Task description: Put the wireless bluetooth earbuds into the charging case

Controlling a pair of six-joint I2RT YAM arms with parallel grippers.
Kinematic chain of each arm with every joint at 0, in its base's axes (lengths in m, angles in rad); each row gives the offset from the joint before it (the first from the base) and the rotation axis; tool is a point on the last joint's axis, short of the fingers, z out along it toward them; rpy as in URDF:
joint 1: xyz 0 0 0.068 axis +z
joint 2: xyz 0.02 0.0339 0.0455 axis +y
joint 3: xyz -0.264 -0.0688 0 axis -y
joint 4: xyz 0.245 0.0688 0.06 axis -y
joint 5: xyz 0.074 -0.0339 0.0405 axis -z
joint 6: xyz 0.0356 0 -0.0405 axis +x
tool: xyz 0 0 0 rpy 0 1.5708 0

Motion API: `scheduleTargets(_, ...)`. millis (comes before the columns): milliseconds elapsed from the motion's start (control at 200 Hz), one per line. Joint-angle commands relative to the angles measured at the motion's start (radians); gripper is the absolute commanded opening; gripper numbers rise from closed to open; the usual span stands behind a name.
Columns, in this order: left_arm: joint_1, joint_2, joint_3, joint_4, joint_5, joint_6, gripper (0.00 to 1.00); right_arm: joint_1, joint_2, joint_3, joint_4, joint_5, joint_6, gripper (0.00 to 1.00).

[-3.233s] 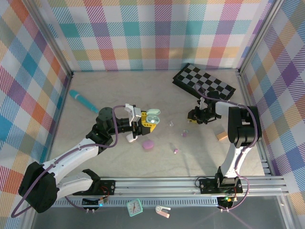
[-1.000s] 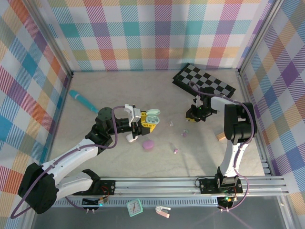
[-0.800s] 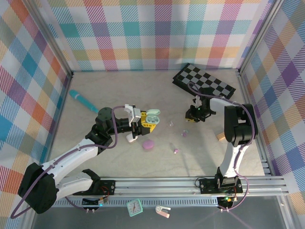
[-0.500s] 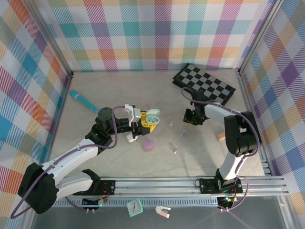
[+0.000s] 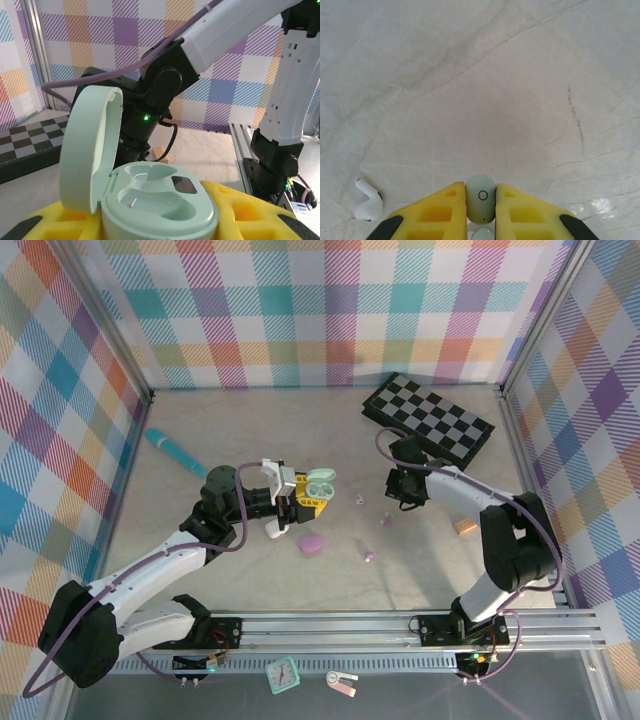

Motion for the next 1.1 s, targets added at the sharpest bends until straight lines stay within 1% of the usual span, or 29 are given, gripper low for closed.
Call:
scheduleTargets(0, -0.004, 0.005, -0.017, 0.040, -0.009, 0.015, 0.36, 0.012, -0.036, -0.015, -0.005, 0.045, 0.034, 0.17)
scheduleTargets(295, -0.004, 0.033, -0.045, 0.103, -0.053, 0.001, 0.36, 0.028, -0.108, -0.024, -0.030, 0.028, 0.046, 0.17)
scheduleTargets(495, -0.004, 0.084, -0.041, 0.156, -0.069, -0.008, 0.36, 0.071, -0.222, -0.019, -0.054, -0.029, 0.002, 0.18)
scheduleTargets(610, -0.004, 0.121, -0.020, 0.181, -0.054, -0.030, 0.36, 0.110, -0.303, -0.012, -0.047, -0.105, -0.079, 0.18)
scheduleTargets(715, -0.004, 0.135, -0.006, 0.177, -0.036, -0.037, 0.36, 0.158, -0.381, 0.001, -0.030, -0.171, -0.194, 0.17)
scheduleTargets(840, -0.004, 0.140, 0.003, 0.149, -0.024, -0.029, 0.36, 0.185, -0.477, -0.009, 0.034, -0.318, -0.326, 0.15)
scheduleTargets(960, -0.005, 0.140, 0.003, 0.143, -0.017, -0.028, 0.36, 0.197, -0.560, -0.021, 0.074, -0.449, -0.445, 0.18)
scheduleTargets(1095, -0.004, 0.142, 0.005, 0.139, 0.013, -0.030, 0.36, 0.197, -0.579, 0.007, 0.069, -0.606, -0.506, 0.17)
